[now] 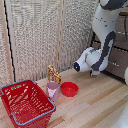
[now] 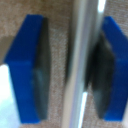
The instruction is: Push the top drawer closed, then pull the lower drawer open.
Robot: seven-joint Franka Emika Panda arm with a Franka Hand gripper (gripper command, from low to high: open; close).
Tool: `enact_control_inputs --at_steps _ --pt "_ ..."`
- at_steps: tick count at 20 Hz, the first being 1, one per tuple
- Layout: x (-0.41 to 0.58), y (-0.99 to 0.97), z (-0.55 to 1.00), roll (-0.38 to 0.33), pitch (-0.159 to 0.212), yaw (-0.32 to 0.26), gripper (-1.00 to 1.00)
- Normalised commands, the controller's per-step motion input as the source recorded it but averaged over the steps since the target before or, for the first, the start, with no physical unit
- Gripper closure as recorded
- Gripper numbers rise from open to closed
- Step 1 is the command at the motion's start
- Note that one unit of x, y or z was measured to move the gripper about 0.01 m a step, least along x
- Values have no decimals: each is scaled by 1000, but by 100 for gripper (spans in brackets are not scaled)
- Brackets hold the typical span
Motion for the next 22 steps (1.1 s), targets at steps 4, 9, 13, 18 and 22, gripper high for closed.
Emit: enact_control_inputs --at_steps 4,9,13,18,22 --pt "49 639 -125 71 -3 35 100" --pt "5 814 -310 78 -40 46 100" --pt "35 882 -504 54 -45 45 100" --pt "79 852 -504 63 -39 39 100" --pt "94 636 -555 69 -12 60 100"
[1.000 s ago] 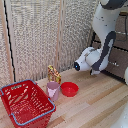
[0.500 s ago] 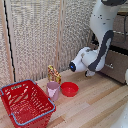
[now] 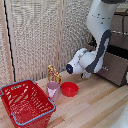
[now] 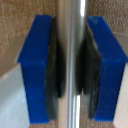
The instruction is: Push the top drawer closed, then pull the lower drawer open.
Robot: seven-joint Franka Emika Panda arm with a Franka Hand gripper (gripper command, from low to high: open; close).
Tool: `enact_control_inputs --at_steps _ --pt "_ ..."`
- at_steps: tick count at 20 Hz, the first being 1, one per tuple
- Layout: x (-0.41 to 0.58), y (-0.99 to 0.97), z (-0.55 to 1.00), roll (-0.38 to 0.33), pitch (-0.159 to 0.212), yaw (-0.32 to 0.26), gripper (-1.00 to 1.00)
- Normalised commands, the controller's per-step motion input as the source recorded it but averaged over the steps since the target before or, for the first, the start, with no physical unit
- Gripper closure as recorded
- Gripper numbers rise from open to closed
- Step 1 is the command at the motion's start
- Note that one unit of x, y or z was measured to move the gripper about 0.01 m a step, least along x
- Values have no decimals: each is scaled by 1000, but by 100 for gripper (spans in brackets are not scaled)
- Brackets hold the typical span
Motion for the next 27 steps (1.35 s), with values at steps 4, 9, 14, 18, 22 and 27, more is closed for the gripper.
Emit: enact_control_inputs --at_steps 4,9,14,18,22,27 --pt "81 795 -461 81 0 75 100" --pt "176 814 43 19 0 23 100" --pt "191 579 246 -11 0 14 100" --pt "226 208 53 -15 0 14 -100" --pt "300 7 67 4 16 8 -100" --pt "352 53 94 13 36 0 -100"
